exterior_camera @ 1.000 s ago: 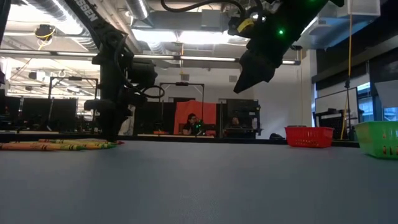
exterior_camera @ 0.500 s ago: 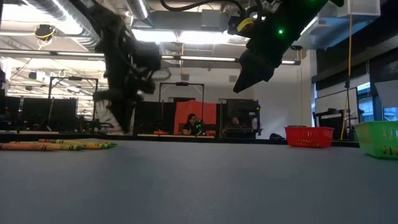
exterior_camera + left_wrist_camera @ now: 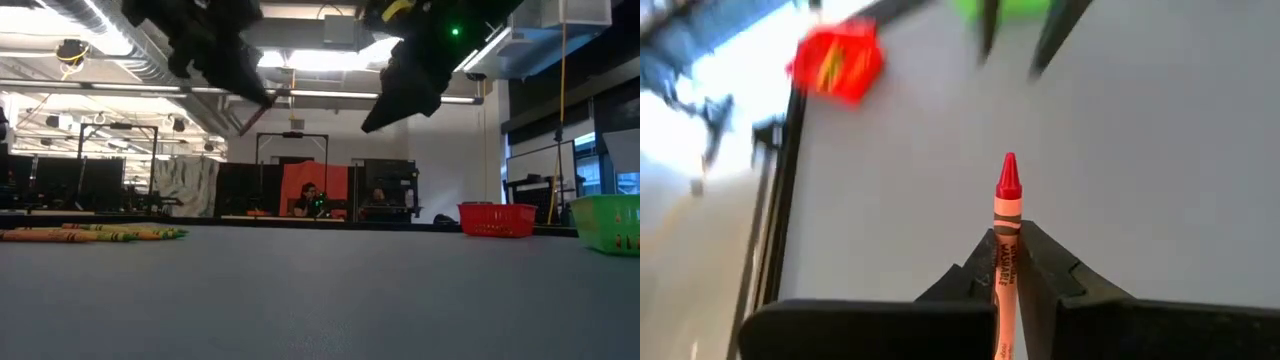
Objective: Sort crayons
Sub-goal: Put the red crayon into the black bin
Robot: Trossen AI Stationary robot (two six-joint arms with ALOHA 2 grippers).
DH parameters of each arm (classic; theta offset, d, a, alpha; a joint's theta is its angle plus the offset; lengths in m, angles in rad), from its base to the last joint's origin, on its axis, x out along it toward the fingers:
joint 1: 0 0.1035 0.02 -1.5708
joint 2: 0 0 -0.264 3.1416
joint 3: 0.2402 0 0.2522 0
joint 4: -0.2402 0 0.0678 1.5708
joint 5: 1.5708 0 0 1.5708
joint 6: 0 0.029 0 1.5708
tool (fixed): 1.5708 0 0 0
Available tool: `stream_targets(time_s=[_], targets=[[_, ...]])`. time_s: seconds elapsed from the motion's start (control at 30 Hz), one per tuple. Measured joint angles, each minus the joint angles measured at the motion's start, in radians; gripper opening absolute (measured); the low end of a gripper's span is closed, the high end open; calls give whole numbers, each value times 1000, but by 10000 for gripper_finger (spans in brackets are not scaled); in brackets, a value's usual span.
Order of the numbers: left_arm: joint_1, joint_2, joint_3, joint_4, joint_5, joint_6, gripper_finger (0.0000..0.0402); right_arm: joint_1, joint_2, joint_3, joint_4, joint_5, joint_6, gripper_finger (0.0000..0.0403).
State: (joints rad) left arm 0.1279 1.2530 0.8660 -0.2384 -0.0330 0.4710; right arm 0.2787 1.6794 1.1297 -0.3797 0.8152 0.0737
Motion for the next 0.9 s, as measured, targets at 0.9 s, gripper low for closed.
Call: stream_targets(time_s=[0.9], targets=[[-209, 94, -342, 1090, 102, -8, 5, -63, -1, -214, 921, -507, -349, 143]])
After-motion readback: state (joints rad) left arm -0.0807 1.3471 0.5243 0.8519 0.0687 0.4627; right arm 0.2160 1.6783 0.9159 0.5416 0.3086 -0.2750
